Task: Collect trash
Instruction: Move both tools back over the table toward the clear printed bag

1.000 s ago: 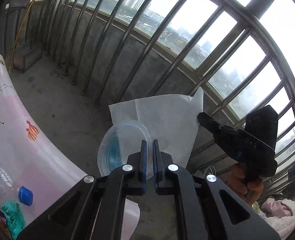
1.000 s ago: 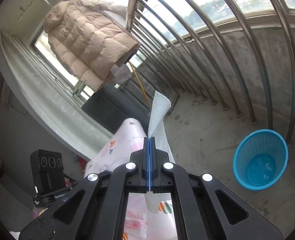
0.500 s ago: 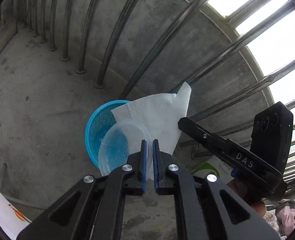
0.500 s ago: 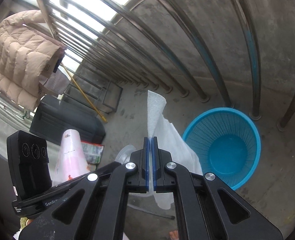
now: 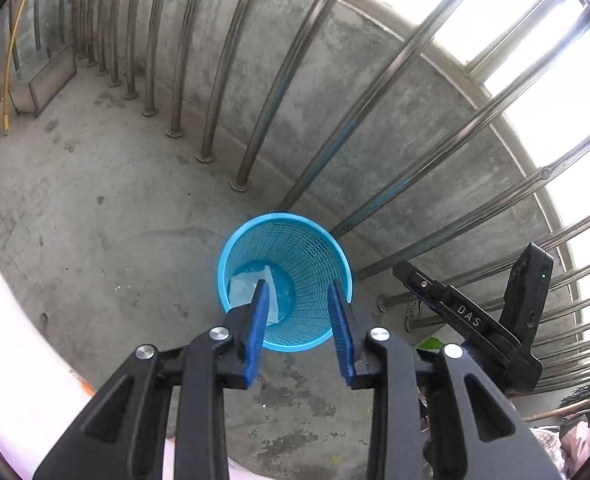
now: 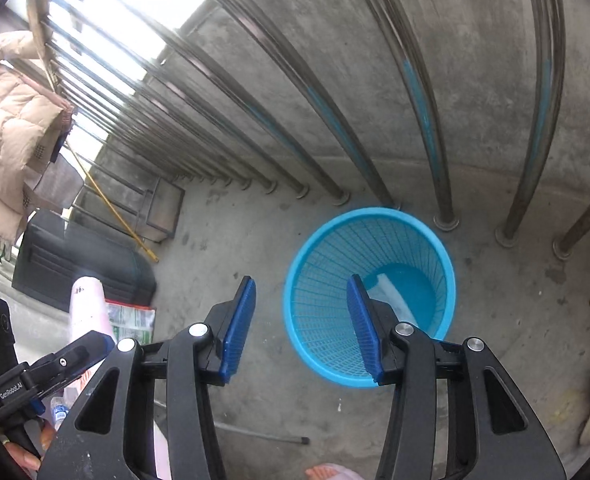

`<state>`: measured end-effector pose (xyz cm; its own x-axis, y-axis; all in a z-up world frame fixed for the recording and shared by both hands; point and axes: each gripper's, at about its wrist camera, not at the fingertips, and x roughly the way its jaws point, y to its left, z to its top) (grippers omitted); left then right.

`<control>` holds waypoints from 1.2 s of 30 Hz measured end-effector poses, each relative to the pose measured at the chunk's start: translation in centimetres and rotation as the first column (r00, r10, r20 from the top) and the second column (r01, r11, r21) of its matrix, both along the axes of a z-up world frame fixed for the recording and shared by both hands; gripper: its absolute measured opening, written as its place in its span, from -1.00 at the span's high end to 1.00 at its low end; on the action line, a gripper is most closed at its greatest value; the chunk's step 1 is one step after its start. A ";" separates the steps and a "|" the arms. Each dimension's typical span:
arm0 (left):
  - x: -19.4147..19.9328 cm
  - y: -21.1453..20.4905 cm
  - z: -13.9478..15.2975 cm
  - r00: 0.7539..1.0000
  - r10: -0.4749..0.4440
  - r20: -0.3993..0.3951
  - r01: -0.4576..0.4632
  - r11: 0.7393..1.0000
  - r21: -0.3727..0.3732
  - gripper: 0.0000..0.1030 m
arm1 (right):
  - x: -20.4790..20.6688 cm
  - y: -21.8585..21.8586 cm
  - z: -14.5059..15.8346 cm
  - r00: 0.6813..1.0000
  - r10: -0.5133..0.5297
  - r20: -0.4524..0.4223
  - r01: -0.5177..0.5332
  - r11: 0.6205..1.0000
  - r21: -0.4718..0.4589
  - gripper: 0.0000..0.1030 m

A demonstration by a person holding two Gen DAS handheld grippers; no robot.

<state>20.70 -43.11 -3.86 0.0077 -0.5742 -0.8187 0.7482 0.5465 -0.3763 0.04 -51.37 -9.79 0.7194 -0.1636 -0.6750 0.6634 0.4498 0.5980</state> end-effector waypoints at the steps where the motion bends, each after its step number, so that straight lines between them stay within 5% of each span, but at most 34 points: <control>1: -0.3 1.4 1.4 1.000 0.006 0.017 -0.006 1.000 -0.025 0.44 | 0.1 0.6 0.9 1.000 0.018 0.009 -0.017 1.000 -0.021 0.10; 7: -3.0 12.3 9.1 0.986 0.091 0.137 -0.069 0.985 -0.157 0.43 | 1.4 5.4 6.1 0.980 0.186 0.073 -0.178 0.978 -0.110 0.06; 13: -7.0 26.4 13.1 0.917 0.288 0.275 -0.230 0.947 -0.225 0.43 | 4.0 11.9 8.9 0.900 0.420 0.114 -0.404 0.904 -0.139 0.03; 21: -13.8 42.1 10.9 0.779 0.543 0.313 -0.485 0.839 -0.247 0.44 | 7.8 21.2 10.0 0.731 0.680 0.054 -0.665 0.729 -0.162 -0.13; 27: -18.6 48.8 7.9 0.710 0.661 0.242 -0.605 0.749 -0.270 0.44 | 8.9 25.0 8.5 0.682 0.729 -0.056 -0.729 0.671 -0.140 -0.13; 30: -20.0 50.0 6.2 0.718 0.667 0.200 -0.613 0.742 -0.273 0.44 | 8.9 25.8 7.7 0.666 0.740 -0.094 -0.745 0.655 -0.123 -0.13; 36: -19.4 48.6 3.8 0.764 0.631 0.136 -0.587 0.767 -0.259 0.44 | 10.1 27.4 5.8 0.633 0.754 -0.176 -0.773 0.628 -0.089 -0.04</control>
